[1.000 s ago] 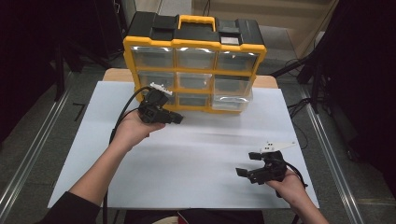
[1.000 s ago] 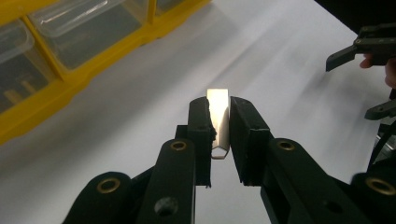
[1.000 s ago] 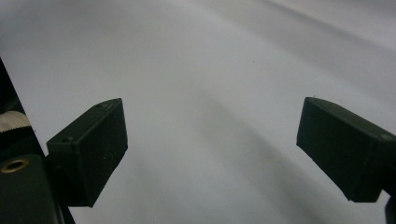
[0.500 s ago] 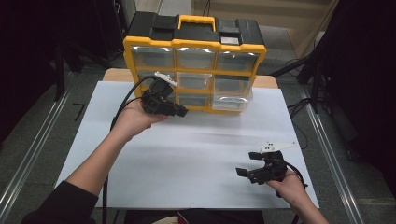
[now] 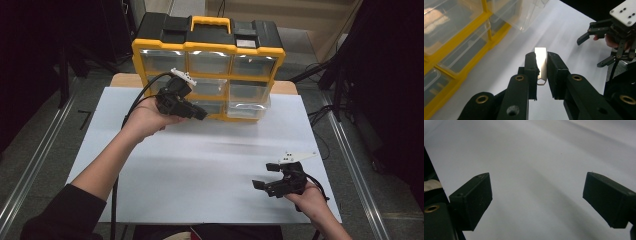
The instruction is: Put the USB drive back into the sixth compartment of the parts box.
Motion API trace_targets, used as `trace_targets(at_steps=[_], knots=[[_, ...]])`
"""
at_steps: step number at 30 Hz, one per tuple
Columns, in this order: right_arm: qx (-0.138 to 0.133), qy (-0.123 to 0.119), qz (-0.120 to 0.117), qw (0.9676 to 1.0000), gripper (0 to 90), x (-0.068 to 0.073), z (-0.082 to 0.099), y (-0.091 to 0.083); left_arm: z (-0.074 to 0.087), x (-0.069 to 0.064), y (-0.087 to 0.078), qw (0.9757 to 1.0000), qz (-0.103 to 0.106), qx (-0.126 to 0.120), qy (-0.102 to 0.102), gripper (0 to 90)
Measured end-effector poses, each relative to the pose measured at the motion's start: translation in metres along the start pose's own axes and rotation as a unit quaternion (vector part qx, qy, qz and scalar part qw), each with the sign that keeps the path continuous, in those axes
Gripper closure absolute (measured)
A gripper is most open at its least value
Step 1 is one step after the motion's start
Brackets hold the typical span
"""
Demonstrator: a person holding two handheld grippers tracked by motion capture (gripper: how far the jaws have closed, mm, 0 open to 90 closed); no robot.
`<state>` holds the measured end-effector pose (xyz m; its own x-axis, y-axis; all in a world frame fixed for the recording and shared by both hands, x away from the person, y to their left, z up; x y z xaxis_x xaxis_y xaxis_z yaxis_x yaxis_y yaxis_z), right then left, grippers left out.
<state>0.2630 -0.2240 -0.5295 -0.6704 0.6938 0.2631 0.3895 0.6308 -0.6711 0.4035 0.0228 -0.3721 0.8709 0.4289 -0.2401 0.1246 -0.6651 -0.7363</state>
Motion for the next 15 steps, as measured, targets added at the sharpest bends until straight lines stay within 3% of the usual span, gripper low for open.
trace_targets(at_steps=[15], knots=[[-0.001, 0.001, -0.001, 1.0000, 7.3, 0.001, 0.000, 0.000, -0.022, -0.001, -0.003, 0.9997, 0.003, 0.005, 0.022, 79.7]])
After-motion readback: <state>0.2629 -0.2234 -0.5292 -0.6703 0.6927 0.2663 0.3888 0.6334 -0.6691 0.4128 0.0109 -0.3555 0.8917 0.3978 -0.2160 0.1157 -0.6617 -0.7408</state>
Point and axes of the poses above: each handheld gripper's, and its own axes: y roughly forward along the jaws, z roughly out of its underside, x roughly to its left, the point moved 7 cm from there along y, roughly forward along the jaws, and after that the axes turned 3 degrees about -y, right-handed, at the moved point
